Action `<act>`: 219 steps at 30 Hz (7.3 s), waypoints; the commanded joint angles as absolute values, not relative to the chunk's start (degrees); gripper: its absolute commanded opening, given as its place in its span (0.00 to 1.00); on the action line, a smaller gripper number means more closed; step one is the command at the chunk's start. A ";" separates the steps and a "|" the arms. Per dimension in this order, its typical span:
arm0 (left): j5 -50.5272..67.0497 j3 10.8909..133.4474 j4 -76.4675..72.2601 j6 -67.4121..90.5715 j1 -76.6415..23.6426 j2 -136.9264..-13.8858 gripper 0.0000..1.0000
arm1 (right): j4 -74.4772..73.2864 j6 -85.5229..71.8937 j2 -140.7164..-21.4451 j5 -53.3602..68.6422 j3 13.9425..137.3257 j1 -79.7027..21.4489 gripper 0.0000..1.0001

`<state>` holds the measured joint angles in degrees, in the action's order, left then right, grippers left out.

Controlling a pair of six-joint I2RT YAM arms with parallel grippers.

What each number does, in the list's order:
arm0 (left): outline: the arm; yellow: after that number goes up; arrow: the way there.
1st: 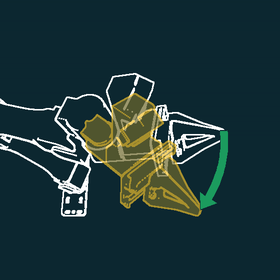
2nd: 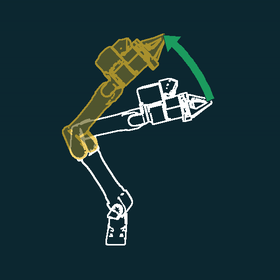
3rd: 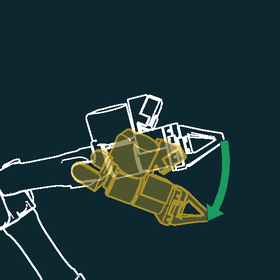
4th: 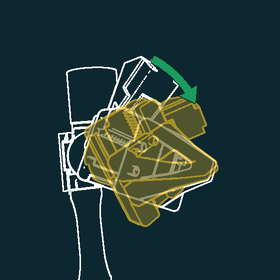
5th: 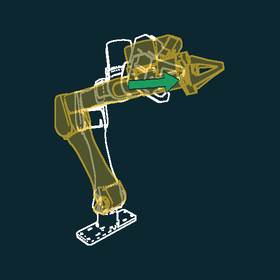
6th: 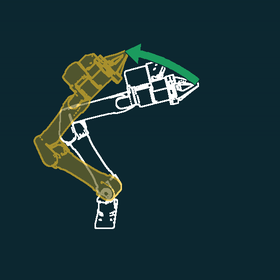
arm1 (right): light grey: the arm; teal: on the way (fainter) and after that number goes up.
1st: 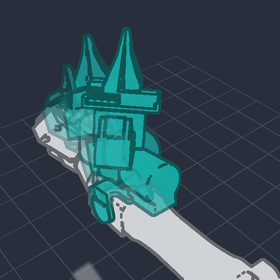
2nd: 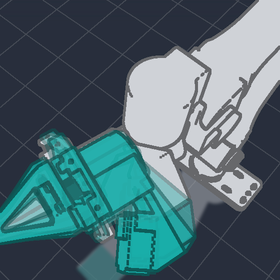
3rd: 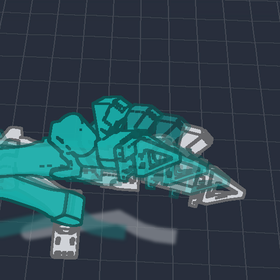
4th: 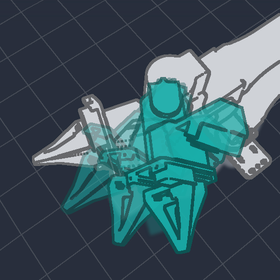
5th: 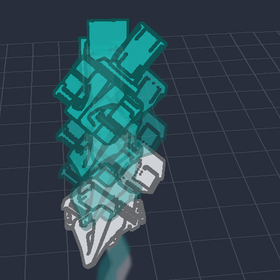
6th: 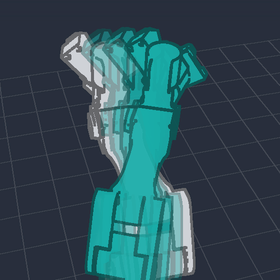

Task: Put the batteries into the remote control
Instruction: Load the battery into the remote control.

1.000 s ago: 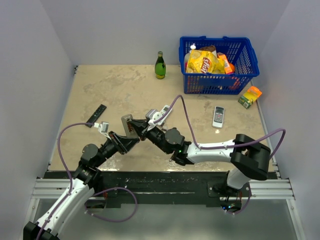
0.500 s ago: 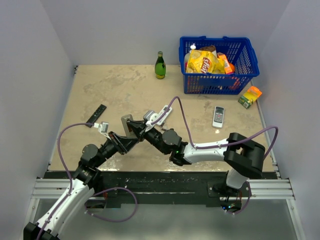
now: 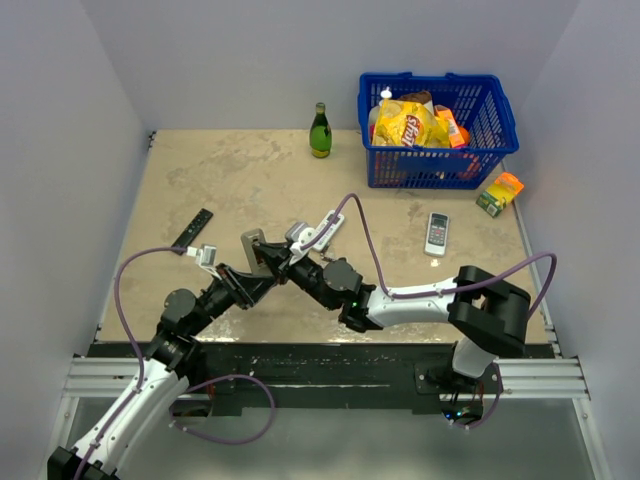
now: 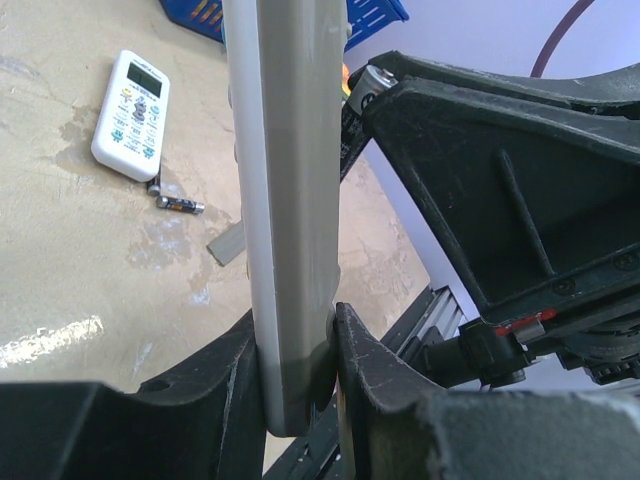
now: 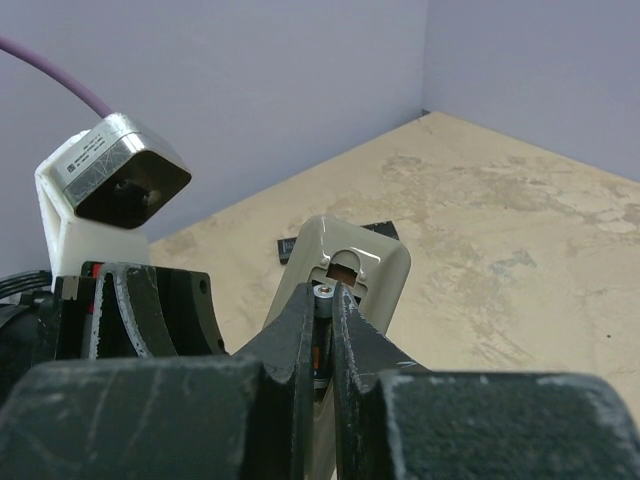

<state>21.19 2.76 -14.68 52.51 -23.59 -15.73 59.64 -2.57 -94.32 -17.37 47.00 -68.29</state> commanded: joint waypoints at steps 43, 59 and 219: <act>14.41 9.32 -18.02 46.85 -23.38 -6.24 0.00 | 29.45 -7.03 -100.54 -36.12 52.38 -69.96 0.19; 15.38 7.74 -19.25 46.49 -23.38 -2.46 0.00 | 24.17 -10.55 -103.97 -41.30 55.55 -70.49 0.31; 30.94 2.46 -23.73 53.61 -23.47 -28.92 0.00 | 8.52 -22.94 -89.74 -3.17 67.67 -61.26 0.32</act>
